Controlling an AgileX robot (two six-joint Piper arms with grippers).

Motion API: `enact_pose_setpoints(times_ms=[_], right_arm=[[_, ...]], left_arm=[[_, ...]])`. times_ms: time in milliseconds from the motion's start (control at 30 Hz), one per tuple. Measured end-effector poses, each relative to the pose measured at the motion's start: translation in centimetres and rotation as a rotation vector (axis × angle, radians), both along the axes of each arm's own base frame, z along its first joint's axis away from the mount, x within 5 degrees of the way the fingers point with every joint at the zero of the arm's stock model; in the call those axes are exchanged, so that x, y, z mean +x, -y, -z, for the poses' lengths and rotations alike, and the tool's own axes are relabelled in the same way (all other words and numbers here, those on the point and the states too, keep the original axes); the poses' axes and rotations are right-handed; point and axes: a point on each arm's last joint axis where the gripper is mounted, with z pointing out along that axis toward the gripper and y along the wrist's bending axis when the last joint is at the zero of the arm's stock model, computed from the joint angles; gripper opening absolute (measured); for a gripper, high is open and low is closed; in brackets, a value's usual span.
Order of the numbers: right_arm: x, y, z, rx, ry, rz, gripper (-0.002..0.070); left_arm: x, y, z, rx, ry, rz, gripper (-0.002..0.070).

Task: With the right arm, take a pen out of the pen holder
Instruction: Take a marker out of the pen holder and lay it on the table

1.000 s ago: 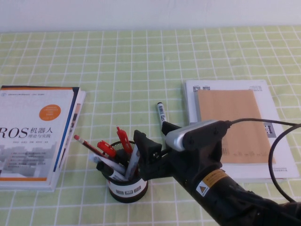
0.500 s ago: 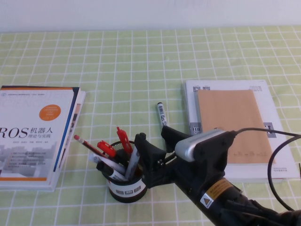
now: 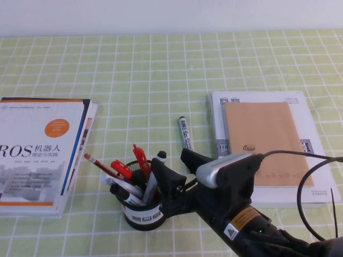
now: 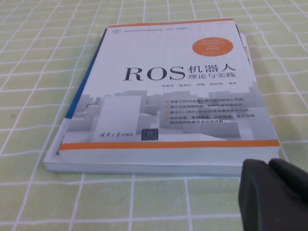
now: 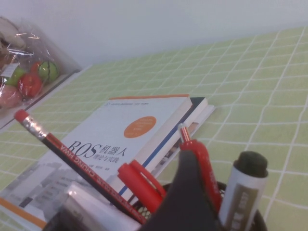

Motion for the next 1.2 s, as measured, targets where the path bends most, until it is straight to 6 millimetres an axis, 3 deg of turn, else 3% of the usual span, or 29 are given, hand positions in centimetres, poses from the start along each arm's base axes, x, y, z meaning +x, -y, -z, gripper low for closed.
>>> enact_pose_setpoints(times_ms=[200, 567, 1200], right_arm=[[0.4, -0.8, -0.4, 0.009, -0.005, -0.005, 0.0480], [1.0, -1.5, 1.0, -0.014, -0.036, 0.019, 0.0480], [1.5, -2.3, 0.4, -0.004, -0.050, 0.016, 0.0439]], left_arm=[[0.0, 0.0, 0.0, 0.000, 0.000, 0.000, -0.0006], [0.0, 0.0, 0.0, 0.000, 0.000, 0.000, -0.0006], [0.0, 0.0, 0.0, 0.000, 0.000, 0.000, -0.0006]])
